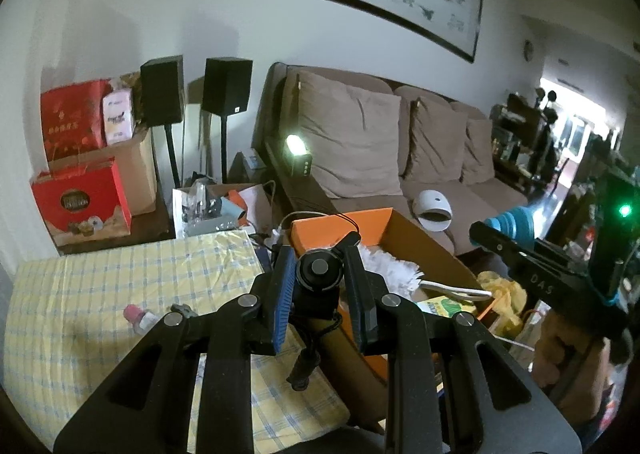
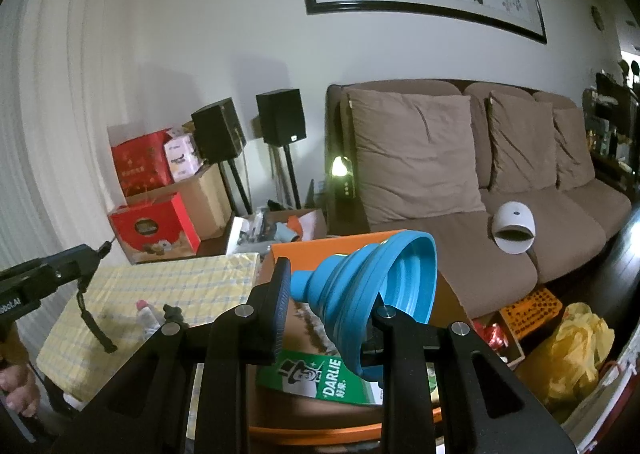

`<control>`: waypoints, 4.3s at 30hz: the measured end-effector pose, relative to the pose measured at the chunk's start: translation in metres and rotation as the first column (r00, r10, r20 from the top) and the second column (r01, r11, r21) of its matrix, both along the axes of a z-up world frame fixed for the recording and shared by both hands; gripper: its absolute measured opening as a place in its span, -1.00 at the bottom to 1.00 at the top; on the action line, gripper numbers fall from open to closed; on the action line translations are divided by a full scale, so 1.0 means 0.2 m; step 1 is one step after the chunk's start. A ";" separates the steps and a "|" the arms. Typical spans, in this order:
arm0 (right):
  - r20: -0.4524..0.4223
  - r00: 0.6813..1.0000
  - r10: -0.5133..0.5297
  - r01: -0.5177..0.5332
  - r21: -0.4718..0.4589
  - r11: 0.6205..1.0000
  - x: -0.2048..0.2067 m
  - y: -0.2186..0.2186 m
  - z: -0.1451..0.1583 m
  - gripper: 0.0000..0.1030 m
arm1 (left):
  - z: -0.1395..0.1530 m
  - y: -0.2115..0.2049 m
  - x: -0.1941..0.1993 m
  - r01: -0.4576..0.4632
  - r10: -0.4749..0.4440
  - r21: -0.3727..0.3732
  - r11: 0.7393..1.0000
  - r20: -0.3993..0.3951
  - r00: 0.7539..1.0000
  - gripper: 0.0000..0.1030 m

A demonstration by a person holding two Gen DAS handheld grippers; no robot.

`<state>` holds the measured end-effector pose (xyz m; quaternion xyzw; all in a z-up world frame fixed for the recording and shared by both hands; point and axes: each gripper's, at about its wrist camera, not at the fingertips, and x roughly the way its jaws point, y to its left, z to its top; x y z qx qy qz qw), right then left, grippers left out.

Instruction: Organize objects

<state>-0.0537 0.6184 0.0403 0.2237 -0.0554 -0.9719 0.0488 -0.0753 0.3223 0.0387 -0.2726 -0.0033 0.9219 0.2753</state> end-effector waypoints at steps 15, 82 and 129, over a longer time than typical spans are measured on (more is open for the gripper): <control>0.007 1.000 0.002 -0.002 0.015 1.000 -0.01 -0.02 -0.01 -0.53 | 0.04 0.14 -0.04 0.032 -0.035 -0.041 0.999 -0.069 0.997 -0.56; 0.069 0.995 -0.077 0.077 0.009 0.997 -0.06 0.16 -0.07 -0.53 | -0.09 0.33 -0.05 0.113 -0.114 -0.045 0.993 -0.019 0.993 -0.56; 0.130 0.982 -0.137 0.138 0.002 0.990 -0.06 0.34 -0.11 -0.53 | -0.16 0.40 -0.04 0.121 -0.120 -0.051 0.991 0.028 0.992 -0.56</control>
